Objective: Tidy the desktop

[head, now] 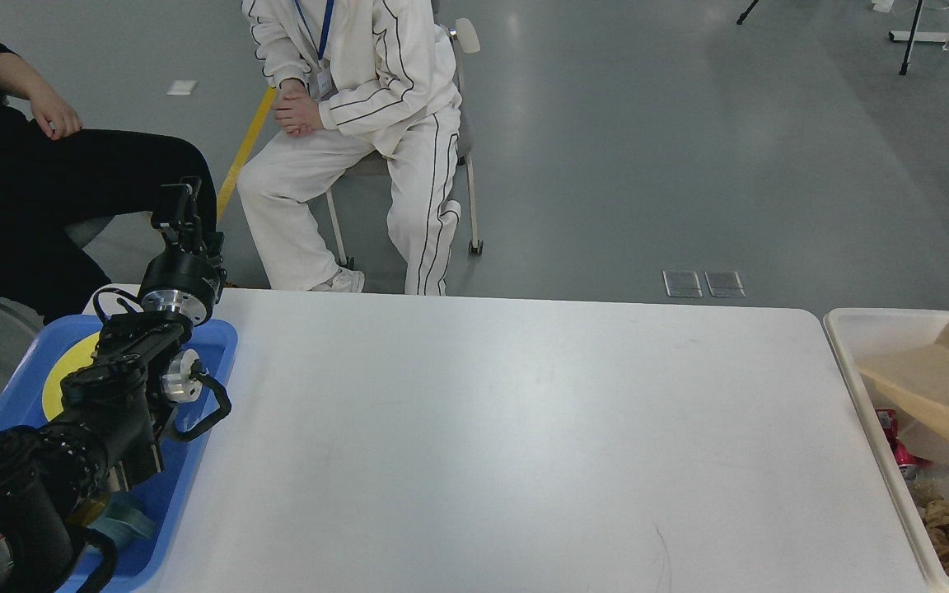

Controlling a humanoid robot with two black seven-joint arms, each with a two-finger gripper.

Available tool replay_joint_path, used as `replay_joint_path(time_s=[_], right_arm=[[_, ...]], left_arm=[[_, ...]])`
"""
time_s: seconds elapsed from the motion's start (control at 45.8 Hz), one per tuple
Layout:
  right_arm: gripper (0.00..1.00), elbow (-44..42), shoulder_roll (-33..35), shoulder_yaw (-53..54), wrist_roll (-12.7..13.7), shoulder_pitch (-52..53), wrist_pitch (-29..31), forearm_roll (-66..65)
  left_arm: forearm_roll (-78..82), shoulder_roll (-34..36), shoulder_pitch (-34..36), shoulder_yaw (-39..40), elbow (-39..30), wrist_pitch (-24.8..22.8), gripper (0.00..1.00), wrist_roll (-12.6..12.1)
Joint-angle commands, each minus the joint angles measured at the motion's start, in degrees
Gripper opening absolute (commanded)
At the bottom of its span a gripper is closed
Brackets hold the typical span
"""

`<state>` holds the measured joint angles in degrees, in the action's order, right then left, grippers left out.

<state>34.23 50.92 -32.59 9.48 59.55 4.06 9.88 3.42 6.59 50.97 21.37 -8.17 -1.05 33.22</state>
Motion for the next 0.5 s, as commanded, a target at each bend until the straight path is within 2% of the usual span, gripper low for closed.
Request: replay_joint_path(time_s=[0.0,0.022,0.044,0.087,0.109,0.284,0.481], right_arm=[[0.0,-7.14,-3.28,0.07,0.01,-3.82,-0.98,0.05],[0.01,-8.46,-3.8,0.07,-0.08,-4.52,-0.98,0.05],[0.21,-9.78,-4.33,0.16,-0.08,-5.23,-0.98,0.05],[0.71,-12.33,-5.21,0.25,-0.16,-6.37,-1.16,-0.04],[1.0,-14.86,-6.08,1.03,-0.34,-7.33,-1.07,0.05],[1.0,-16.65,-8.11,12.88,-0.34,-13.48,-1.16,0.05],[1.0,-16.56,-9.08,37.66,-1.04,-20.25,-0.63,-0.04]], left_arm=[[0.01,0.0,0.0,-0.01,0.0,-0.01,0.97,0.0],[0.01,0.0,-0.08,-0.01,0.0,-0.01,0.97,0.0],[0.01,0.0,0.0,-0.01,0.0,-0.01,0.97,0.0],[0.01,0.0,0.0,-0.01,0.0,-0.01,0.97,0.0],[0.01,0.0,0.0,-0.01,0.0,-0.01,0.97,0.0],[0.01,0.0,0.0,-0.01,0.0,-0.01,0.97,0.0],[0.01,0.0,-0.08,-0.01,0.0,-0.01,0.97,0.0]])
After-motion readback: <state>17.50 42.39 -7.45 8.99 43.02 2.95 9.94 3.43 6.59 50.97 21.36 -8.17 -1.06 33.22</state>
